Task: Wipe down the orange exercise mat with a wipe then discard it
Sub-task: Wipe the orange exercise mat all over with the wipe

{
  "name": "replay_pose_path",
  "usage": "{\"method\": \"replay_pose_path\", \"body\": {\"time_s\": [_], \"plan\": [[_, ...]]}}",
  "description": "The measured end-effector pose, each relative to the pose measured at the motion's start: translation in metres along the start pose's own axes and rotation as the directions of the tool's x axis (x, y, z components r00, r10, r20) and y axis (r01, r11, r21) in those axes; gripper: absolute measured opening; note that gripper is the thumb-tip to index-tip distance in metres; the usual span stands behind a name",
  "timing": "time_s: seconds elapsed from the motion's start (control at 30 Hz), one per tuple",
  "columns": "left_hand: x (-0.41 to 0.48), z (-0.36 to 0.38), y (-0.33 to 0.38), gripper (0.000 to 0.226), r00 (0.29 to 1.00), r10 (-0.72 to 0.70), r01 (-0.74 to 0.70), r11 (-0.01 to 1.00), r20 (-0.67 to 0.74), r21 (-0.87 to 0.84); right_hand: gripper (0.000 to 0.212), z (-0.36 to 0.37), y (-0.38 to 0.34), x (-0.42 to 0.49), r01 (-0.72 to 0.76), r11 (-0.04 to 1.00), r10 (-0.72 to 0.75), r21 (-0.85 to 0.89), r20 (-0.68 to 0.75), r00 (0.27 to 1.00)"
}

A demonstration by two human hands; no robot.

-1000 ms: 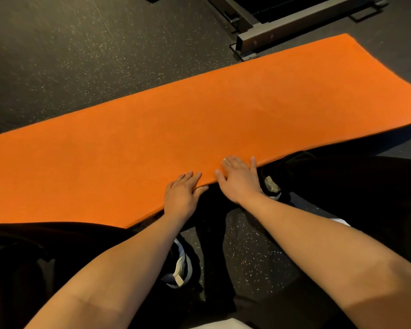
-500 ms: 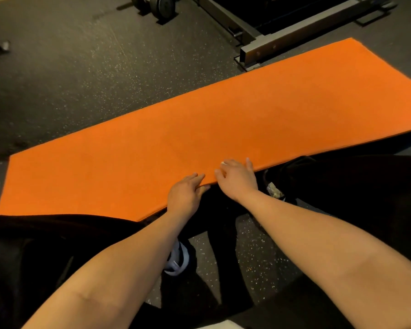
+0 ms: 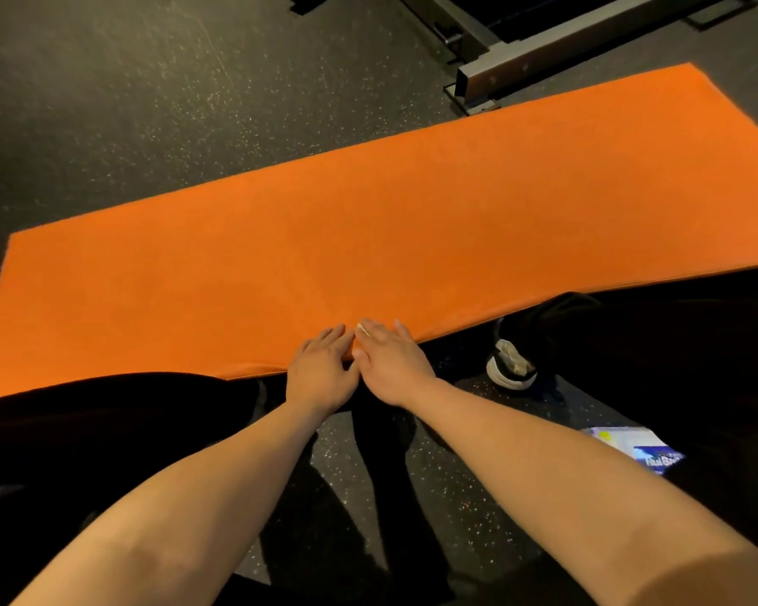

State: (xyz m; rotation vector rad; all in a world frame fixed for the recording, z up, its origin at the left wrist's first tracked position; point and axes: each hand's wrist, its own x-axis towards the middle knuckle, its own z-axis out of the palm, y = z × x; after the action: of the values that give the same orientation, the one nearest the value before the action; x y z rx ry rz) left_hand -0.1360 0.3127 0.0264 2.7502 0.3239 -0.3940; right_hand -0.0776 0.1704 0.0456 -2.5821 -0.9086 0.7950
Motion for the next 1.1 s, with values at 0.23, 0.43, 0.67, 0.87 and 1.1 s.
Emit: {"method": "replay_pose_path", "body": {"time_s": [0.23, 0.43, 0.67, 0.87, 1.1], "plan": [[0.028, -0.011, -0.004, 0.046, 0.999, -0.044, 0.041, 0.992, -0.024, -0.116, 0.062, -0.019, 0.049, 0.038, -0.404, 0.903, 0.406, -0.148, -0.02, 0.914], [0.071, -0.011, -0.012, 0.039, 0.987, -0.156, 0.155, 0.987, 0.043, 0.032, 0.059, 0.0, 0.001, 0.077, -0.146, 0.985, 0.157, -0.088, 0.143, 0.977], [0.059, 0.009, -0.021, 0.048, 0.981, -0.195, 0.191, 0.976, 0.022, 0.099, 0.063, -0.018, 0.053, 0.106, -0.233, 0.959, 0.258, -0.163, 0.157, 0.953], [0.053, 0.017, -0.023, 0.05, 0.983, -0.168, 0.171, 0.984, -0.08, 0.041, 0.064, -0.008, 0.036, 0.113, -0.305, 0.941, 0.327, -0.149, 0.15, 0.933], [0.034, 0.024, -0.03, 0.045, 0.985, -0.072, 0.067, 0.997, -0.159, -0.036, 0.058, 0.012, 0.0, 0.076, 0.065, 0.993, -0.04, -0.095, 0.242, 0.969]]}}
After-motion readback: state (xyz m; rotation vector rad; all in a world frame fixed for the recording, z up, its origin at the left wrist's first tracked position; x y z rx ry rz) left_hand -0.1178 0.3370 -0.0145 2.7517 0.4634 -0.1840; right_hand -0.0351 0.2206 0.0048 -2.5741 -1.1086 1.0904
